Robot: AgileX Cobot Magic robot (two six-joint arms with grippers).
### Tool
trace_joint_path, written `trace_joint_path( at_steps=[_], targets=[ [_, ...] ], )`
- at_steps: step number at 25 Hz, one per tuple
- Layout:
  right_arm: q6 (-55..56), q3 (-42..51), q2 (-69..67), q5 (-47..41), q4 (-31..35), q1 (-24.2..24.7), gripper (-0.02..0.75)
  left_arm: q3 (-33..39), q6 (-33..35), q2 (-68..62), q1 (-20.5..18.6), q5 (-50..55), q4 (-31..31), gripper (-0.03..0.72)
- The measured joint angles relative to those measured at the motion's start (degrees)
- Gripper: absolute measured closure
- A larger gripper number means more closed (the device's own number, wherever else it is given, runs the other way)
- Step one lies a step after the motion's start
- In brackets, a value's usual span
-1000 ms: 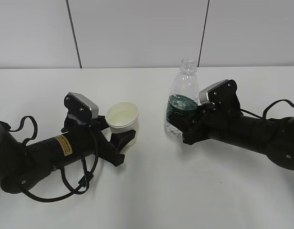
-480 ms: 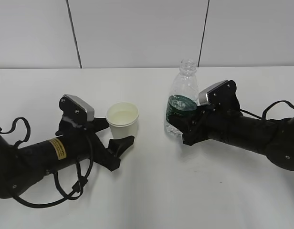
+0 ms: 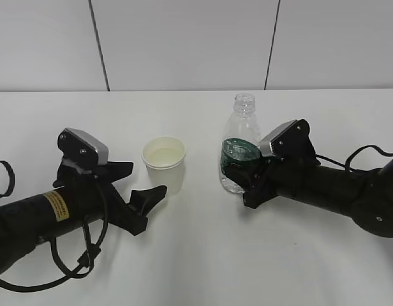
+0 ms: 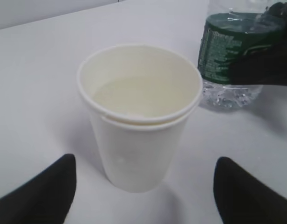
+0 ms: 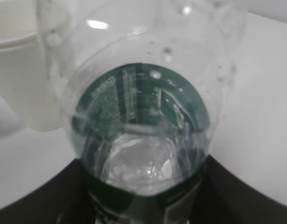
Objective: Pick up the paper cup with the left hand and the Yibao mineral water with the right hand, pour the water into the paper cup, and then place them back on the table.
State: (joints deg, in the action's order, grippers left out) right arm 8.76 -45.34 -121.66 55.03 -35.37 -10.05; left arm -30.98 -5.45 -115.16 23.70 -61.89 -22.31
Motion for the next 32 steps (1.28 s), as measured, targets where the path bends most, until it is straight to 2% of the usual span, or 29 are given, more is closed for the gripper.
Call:
trace_joint_path(
  at_steps=[3, 8, 11, 16, 25, 32],
  targets=[
    [-1.20, 0.00, -1.13, 2.80, 0.00, 0.00, 0.356, 0.07, 0.00, 0.67, 0.00, 0.41, 0.83, 0.098],
    [-1.77, 0.00, -3.45, 7.09, 0.93, 0.00, 0.139, 0.07, 0.00, 0.93, 0.00, 0.41, 1.51, 0.098],
    [-1.77, 0.00, -3.71, 7.09, 2.34, 0.00, 0.074, 0.07, 0.00, 1.24, 0.00, 0.68, 1.56, 0.098],
    [-1.39, 1.81, -3.42, 7.09, 2.54, 0.00, 0.062, 0.07, 0.00, 5.08, 0.00, 7.43, 2.02, 0.098],
    [-1.30, 16.61, 5.32, 7.30, 7.22, 0.00, 0.066, 0.17, 0.00, 14.21, 0.00, 21.20, 0.83, 0.099],
    [-1.30, 24.10, 11.56, 9.84, 8.07, 0.00, 0.085, 0.47, -2.15, 23.71, 0.00, 31.88, -0.90, 0.147]
  ],
)
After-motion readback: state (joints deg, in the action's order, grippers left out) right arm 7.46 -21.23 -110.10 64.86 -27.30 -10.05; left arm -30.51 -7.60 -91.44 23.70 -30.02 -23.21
